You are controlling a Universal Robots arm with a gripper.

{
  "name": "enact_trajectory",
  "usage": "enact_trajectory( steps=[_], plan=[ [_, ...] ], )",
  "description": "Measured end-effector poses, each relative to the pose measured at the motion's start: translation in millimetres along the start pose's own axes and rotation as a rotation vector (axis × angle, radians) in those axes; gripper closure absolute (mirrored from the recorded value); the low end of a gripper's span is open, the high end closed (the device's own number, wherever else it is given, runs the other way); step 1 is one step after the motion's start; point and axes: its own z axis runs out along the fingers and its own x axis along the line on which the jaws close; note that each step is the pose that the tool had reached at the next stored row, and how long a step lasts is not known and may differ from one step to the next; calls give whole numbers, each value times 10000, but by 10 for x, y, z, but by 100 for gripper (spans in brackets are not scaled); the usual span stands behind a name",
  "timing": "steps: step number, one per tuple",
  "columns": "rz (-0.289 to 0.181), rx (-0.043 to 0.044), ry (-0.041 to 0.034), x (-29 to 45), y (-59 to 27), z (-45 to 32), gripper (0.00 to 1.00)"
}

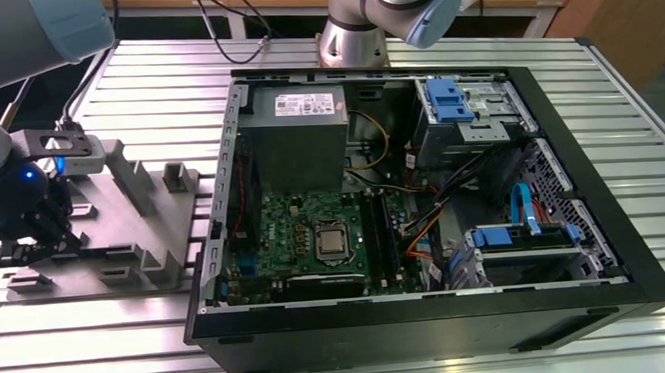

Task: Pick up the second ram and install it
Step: 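Pick up the second ram and move it above second insertion slot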

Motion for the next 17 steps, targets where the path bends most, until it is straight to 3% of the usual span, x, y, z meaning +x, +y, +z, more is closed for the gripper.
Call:
enact_trajectory(
  steps=[14,16,17],
  plan=[
    [-91,8,0,0,1,14,89],
    [-91,8,0,0,1,14,77],
    [-91,9,-1,0,1,14,77]
  ],
)
